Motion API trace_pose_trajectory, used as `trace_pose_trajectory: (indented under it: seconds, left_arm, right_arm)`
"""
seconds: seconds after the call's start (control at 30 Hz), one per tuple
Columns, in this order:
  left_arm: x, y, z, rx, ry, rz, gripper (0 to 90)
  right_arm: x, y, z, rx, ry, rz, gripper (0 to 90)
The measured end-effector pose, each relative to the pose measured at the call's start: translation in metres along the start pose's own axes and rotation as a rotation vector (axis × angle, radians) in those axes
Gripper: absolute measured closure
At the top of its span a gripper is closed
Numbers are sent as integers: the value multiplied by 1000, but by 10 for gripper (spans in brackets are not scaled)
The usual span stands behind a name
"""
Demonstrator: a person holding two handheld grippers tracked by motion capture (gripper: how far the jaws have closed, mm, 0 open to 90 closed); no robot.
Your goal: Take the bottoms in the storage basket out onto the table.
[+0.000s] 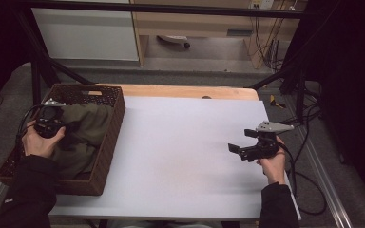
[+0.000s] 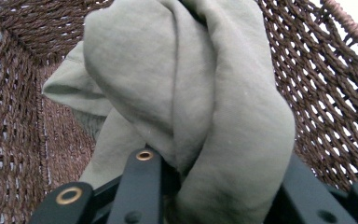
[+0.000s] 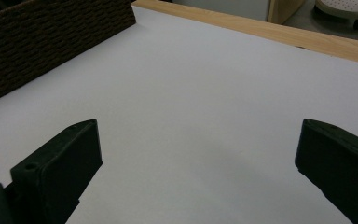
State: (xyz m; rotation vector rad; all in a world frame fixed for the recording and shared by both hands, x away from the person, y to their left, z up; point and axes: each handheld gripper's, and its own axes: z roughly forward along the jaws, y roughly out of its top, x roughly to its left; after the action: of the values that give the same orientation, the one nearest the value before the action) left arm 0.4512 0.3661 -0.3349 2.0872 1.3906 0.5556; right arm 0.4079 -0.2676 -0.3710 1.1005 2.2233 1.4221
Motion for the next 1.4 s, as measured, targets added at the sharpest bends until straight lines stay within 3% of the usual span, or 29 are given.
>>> trace_pose_trajectory:
  seconds: [0.83, 1.07, 1.4]
  left_arm:
    - [4, 0, -11, -29, -15, -21, 725]
    - [6, 1, -19, -35, -22, -35, 727]
    - [6, 6, -31, -49, -19, -21, 732]
  right_arm:
    - [0, 0, 0, 1, 1, -1, 12]
    - [0, 0, 0, 2, 2, -4, 12]
    - [0, 0, 1, 1, 1, -5, 12]
